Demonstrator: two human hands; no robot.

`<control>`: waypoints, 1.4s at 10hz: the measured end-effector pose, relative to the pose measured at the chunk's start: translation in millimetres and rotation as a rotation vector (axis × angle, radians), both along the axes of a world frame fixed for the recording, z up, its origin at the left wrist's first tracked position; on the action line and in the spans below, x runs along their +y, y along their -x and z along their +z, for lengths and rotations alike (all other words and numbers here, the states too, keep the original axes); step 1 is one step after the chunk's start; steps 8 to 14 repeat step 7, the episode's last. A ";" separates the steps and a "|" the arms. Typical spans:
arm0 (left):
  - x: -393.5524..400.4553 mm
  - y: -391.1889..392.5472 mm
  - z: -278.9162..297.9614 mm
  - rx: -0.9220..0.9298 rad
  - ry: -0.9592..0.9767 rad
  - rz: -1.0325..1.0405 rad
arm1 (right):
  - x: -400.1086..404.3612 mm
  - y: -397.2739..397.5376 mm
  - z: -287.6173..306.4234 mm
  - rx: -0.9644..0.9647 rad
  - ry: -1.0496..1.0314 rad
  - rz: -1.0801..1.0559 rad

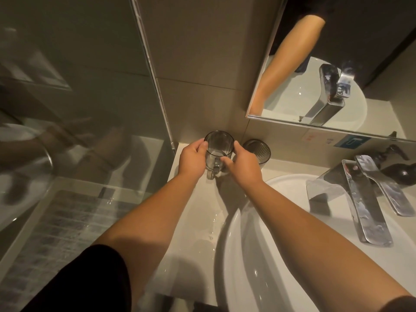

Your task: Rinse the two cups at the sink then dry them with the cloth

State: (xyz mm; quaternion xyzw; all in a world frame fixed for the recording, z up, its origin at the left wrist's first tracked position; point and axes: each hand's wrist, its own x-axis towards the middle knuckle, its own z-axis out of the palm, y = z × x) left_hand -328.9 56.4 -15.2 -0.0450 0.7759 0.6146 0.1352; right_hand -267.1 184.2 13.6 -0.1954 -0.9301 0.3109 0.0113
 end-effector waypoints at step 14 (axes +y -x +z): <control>-18.9 -12.9 33.9 0.129 0.234 -0.026 | 2.8 -22.8 33.2 0.010 -0.136 0.054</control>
